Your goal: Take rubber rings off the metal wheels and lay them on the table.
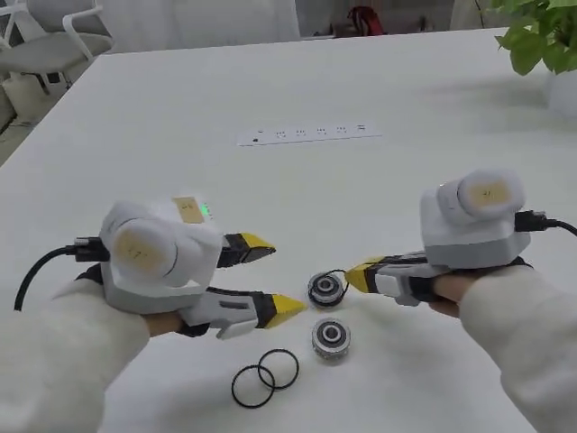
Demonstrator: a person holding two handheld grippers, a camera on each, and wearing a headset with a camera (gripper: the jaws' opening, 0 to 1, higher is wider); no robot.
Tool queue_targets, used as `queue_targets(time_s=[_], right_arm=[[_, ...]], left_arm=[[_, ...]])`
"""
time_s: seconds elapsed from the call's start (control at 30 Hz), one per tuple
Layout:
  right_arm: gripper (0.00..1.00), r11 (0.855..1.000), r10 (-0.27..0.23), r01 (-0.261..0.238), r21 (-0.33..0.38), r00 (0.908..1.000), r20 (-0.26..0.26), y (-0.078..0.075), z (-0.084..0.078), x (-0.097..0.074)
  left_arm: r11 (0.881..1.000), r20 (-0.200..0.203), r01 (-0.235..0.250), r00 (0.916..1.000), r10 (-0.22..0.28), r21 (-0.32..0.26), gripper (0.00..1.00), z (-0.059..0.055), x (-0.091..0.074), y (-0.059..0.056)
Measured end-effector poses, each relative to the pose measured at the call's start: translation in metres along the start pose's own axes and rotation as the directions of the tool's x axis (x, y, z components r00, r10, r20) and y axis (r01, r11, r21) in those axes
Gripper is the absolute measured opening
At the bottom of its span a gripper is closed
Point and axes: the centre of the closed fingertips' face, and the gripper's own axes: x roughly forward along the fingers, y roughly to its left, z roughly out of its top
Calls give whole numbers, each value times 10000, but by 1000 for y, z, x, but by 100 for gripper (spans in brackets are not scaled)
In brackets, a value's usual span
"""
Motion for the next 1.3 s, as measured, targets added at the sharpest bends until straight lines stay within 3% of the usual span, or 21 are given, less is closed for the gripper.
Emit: queue_targets(time_s=[0.4,0.73,0.97,1.13,1.3], right_arm=[[0,9964,-377,330,779,9976,588,-15,11,-15],[0,9944,-379,290,1014,9955,872,-12,17,-22],[0,9949,-163,61,1005,9947,1013,-3,23,-23],[0,9965,327,-396,734,9951,931,15,26,-20],[0,9972,535,-575,477,9953,806,24,26,-17]], left_arm=[[9981,-141,-399,9991,393,-469,55,-10,-33,-1],[9959,-188,-443,9989,430,-789,58,-14,-46,-5],[9942,-650,-430,9972,366,-989,59,-34,-52,-14],[9932,-747,-469,9964,390,-1069,59,-38,-50,-12],[9936,-825,-339,9963,251,-1077,60,-42,-48,-15]])
